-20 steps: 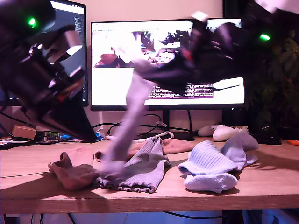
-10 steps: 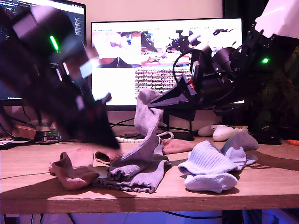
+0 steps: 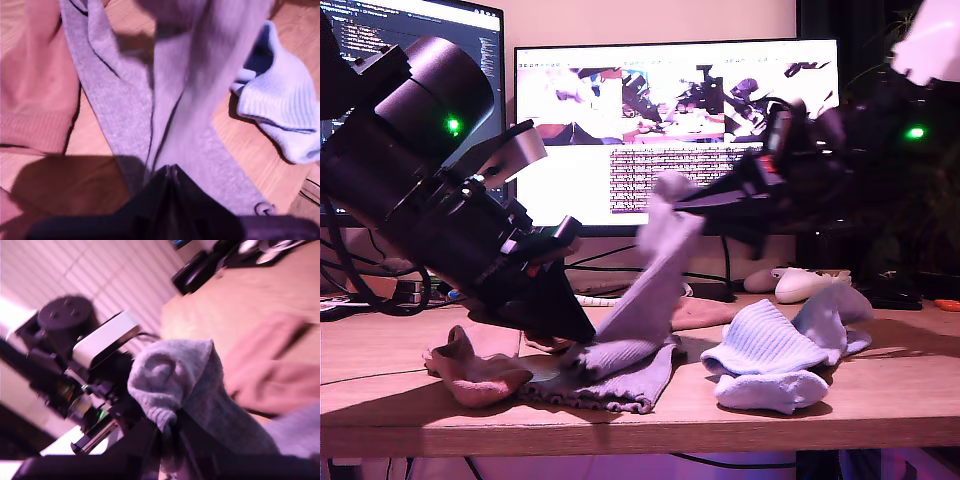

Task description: Pair up the socks based on colour and pattern, by placing them on top of one another

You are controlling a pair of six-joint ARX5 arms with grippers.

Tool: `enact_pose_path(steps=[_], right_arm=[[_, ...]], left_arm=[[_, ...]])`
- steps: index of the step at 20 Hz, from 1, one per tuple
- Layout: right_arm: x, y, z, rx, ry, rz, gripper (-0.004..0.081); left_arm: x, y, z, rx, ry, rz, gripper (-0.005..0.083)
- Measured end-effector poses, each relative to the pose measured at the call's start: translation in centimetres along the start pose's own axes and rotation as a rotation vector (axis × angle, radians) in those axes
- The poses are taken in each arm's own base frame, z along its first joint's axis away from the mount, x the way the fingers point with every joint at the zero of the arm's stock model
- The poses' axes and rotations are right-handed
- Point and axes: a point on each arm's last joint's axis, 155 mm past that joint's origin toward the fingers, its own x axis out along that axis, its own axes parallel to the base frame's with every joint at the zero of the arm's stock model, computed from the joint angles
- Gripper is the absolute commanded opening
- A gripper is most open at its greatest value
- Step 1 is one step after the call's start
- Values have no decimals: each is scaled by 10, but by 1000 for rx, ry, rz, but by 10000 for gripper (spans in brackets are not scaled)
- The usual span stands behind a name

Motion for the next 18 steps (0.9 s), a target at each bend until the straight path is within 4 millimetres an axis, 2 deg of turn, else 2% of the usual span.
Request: enact_pose_path(steps=[3, 7, 9, 12, 14, 17, 18], right_arm=[[-3, -1, 1, 1, -5, -2, -12], [2, 4, 0, 7, 2, 21, -12], [5, 8, -1, 41, 6, 38, -12], [8, 5, 2, 206, 16, -26, -12], [8, 11, 19, 168, 13, -138, -12], [-1, 44, 53, 89, -9, -301, -12], [-6, 50, 59, 85, -8, -362, -12]], left_arm=[[0, 12, 2, 2, -10, 68, -19], [-1, 18, 4, 2, -15, 96, -19], [-1, 18, 4, 3, -16, 98, -19], [-1, 18, 4, 2, -16, 100, -19], [-1, 19, 3, 2, -15, 101, -19], [-3, 19, 2, 0, -5, 102, -19], [-5, 20, 3, -2, -6, 105, -19]])
